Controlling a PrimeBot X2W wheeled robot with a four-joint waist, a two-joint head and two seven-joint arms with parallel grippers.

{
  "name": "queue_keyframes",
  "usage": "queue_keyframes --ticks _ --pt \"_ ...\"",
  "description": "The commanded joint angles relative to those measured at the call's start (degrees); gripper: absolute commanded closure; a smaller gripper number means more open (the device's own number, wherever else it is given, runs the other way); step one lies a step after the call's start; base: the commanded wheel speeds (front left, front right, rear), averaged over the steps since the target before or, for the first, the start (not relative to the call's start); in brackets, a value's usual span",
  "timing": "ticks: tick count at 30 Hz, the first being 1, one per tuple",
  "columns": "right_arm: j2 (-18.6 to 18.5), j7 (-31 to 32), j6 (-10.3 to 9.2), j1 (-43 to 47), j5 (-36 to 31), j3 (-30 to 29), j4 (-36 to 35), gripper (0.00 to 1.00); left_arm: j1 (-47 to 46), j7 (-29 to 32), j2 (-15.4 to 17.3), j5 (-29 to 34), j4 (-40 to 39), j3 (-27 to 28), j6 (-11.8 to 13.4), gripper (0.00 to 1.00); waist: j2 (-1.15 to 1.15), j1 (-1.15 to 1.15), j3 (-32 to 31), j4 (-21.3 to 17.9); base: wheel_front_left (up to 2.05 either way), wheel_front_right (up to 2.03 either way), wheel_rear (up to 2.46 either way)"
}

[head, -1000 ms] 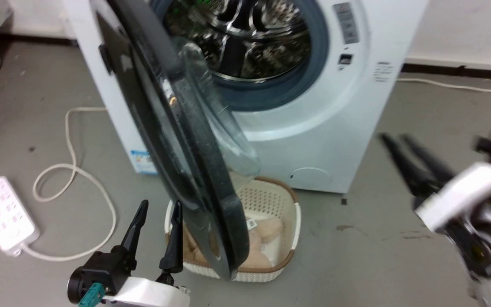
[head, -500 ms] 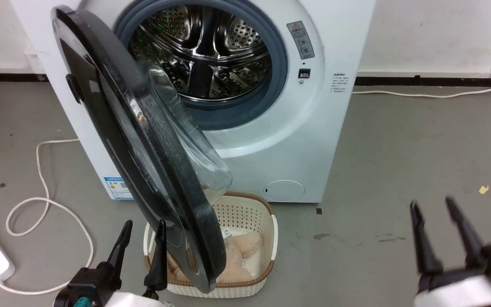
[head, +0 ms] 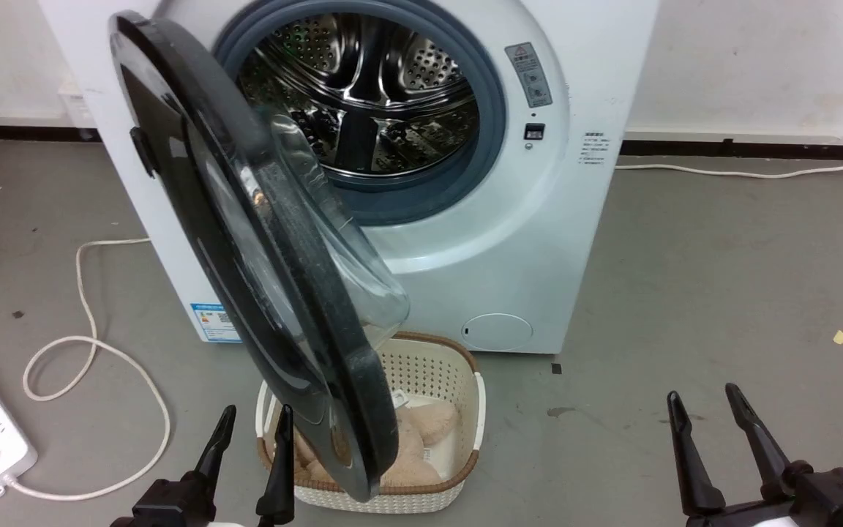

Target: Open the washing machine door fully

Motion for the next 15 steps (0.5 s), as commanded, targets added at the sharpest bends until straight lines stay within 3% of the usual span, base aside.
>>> queue_keyframes --ticks 1,5,6,7,15 --pt "0.3 -0.4 0.05 -0.1 0.5 -0.1 0.2 0.0 0.2 -0.3 -0.1 0.5 0.0 0.0 0.3 0.0 0.0 0.0 0.1 0.4 0.0 0.0 0.0" --pt "0.3 -0.5 0.05 -0.4 0.7 -0.4 0.3 0.0 -0.3 -0.3 -0.2 0.8 -0.5 0.0 0.6 0.0 0.0 0.0 0.1 1.0 0.0 0.0 0.0" --pt "0.3 -0.5 0.05 -0.4 0.8 -0.5 0.4 0.0 -0.3 -0.3 -0.3 1.0 -0.7 -0.1 0.6 0.29 0.0 0.0 0.0 1.2 0.0 0.0 0.0" --pt "0.3 -0.5 0.05 -0.3 0.9 -0.6 0.4 0.0 -0.5 -0.3 -0.3 1.2 -1.2 -0.1 0.5 1.0 0.0 0.0 0.0 1.3 0.0 0.0 0.0" --pt "0.3 -0.5 0.05 -0.5 1.7 -0.7 0.5 0.0 -2.3 -0.3 -0.9 0.1 -11.6 4.1 0.9 1.0 0.0 0.0 0.0 1.7 0.0 0.0 0.0"
